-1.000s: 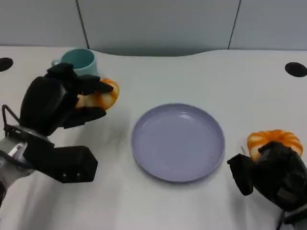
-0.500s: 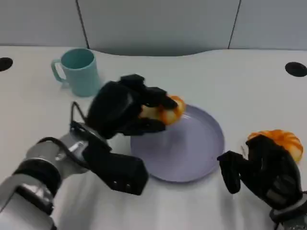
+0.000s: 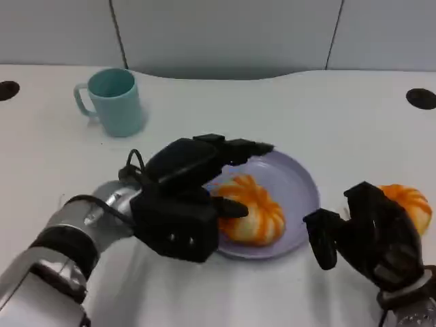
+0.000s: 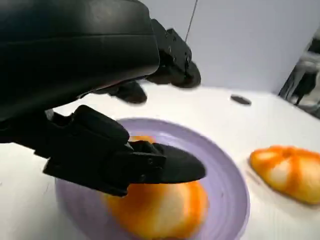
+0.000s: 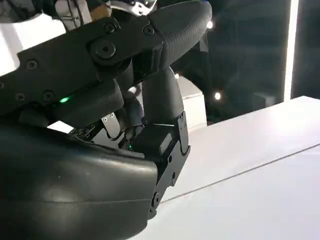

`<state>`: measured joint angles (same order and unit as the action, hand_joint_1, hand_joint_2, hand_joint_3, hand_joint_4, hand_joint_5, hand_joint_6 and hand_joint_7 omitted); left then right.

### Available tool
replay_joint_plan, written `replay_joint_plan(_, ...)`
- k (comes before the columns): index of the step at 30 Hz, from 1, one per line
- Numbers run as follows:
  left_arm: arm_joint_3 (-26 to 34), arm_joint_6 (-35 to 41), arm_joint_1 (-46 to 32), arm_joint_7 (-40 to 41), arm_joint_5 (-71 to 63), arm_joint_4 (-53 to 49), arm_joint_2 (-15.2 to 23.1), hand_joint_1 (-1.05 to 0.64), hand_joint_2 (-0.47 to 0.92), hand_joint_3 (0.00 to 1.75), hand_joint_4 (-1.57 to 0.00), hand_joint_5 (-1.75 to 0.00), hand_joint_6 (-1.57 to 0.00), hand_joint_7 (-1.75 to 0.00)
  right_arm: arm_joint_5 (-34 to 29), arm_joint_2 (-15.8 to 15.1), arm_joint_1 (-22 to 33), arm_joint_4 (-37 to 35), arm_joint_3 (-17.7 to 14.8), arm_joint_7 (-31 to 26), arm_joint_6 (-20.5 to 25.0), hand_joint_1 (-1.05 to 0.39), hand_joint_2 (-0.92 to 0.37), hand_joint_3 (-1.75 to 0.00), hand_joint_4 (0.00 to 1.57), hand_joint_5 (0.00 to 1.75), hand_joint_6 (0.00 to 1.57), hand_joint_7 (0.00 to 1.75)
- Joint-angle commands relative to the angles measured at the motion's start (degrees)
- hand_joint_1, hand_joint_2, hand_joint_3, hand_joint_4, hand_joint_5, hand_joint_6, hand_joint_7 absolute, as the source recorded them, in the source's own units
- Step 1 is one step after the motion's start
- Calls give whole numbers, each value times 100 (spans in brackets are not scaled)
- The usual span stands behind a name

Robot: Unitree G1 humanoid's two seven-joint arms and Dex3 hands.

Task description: Grasp the bread from the table and place it into the plate.

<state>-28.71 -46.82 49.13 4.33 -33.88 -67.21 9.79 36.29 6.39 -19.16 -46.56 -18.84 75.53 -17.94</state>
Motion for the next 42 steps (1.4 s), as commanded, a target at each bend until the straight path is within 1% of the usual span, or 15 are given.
replay_joint_plan(1, 205, 26, -81, -441, 263, 362, 155, -105, 92, 79, 0, 0, 0, 0, 2, -30, -27, 20, -27, -42, -68, -43, -86, 0, 88, 175, 69, 175)
replay_joint_plan(6, 488, -98, -259, -994, 734, 649, 232, -105, 92, 78, 0, 0, 0, 0, -17, -65, -27, 19, 22, -39, 93, -43, -87, -1, 88, 175, 70, 175)
replay_joint_plan(9, 1062, -235, -596, -2150, 2059, 844, 87, -105, 92, 76, 0, 0, 0, 0, 11, 1, 17, 66, 21, -42, 100, -42, -86, 0, 88, 175, 70, 175)
replay_joint_plan(11, 1862, 966, -1020, -3753, 4011, 1441, -315, -105, 92, 66, -5, -3, -1, -1, -32, 29, 68, 139, 46, -103, 59, -43, -86, 0, 88, 175, 70, 175)
replay_joint_plan(13, 3027, 3817, -1419, -5301, 6314, 1979, -559, -105, 92, 58, -15, -11, -7, -4, -31, 69, 130, 239, 63, -168, 89, -43, -86, 0, 88, 175, 70, 175)
replay_joint_plan(14, 3409, 4746, -1522, -5725, 6929, 1988, -542, -105, 92, 59, -10, -33, -4, -7, -25, 80, 148, 273, 67, -186, 115, -43, -86, 0, 88, 175, 70, 175)
replay_joint_plan(16, 3889, 5620, -1757, -6181, 7393, 1686, -302, -105, 92, 57, -3, -59, -3, -11, -40, 75, 176, 325, 91, -190, 184, -43, -86, 0, 89, 175, 70, 175)
replay_joint_plan(20, 4308, 6404, -2355, -6564, 7786, 1676, 96, -105, 92, 49, 0, -63, -3, -17, 5, 36, 165, 284, 52, -96, 277, -42, -86, 0, 88, 175, 70, 175)
replay_joint_plan(24, 4715, 6726, -3398, -6393, 8195, 2760, 65, -105, 92, 52, -5, -75, -14, -24, -58, -64, 222, 422, 76, -301, 482, -45, -85, 0, 88, 175, 72, 175)
replay_joint_plan(27, 4942, 6735, -3791, -6298, 8256, 3140, -138, -105, 92, 53, -8, -76, -18, -25, -48, -184, 110, 242, 21, -173, 417, -44, -86, -1, 89, 175, 72, 175)
replay_joint_plan(31, 5017, 6464, -3890, -6273, 8039, 2961, -379, -105, 92, 53, -13, -77, -22, -23, 25, -450, -153, -218, -85, 249, 565, -41, -87, -1, 89, 175, 69, 174)
replay_joint_plan(34, 4974, 6289, -3809, -6479, 7865, 2780, -459, -105, 92, 52, -16, -77, -24, -21, 64, -525, -252, -454, -220, 432, 513, -43, -87, -1, 88, 175, 74, 160)
replay_joint_plan(36, 4983, 6228, -3776, -6506, 7787, 2736, -486, -105, 92, 52, -25, -69, -30, -17, 93, -520, -327, -614, -331, 582, 335, -42, -88, -1, 87, 175, 70, 171)
replay_joint_plan(38, 5016, 6247, -3772, -6459, 7766, 2761, -506, -105, 92, 52, -28, -67, -33, -16, 5, -503, -356, -712, -385, 561, -24, -43, -90, -1, 87, 175, 68, 174)
replay_joint_plan(42, 5047, 6276, -3760, -6460, 7751, 2745, -494, -105, 92, 50, -33, -61, -38, -13, 20, -464, -380, -800, -413, 600, -73, -39, -90, -1, 86, 175, 67, 175)
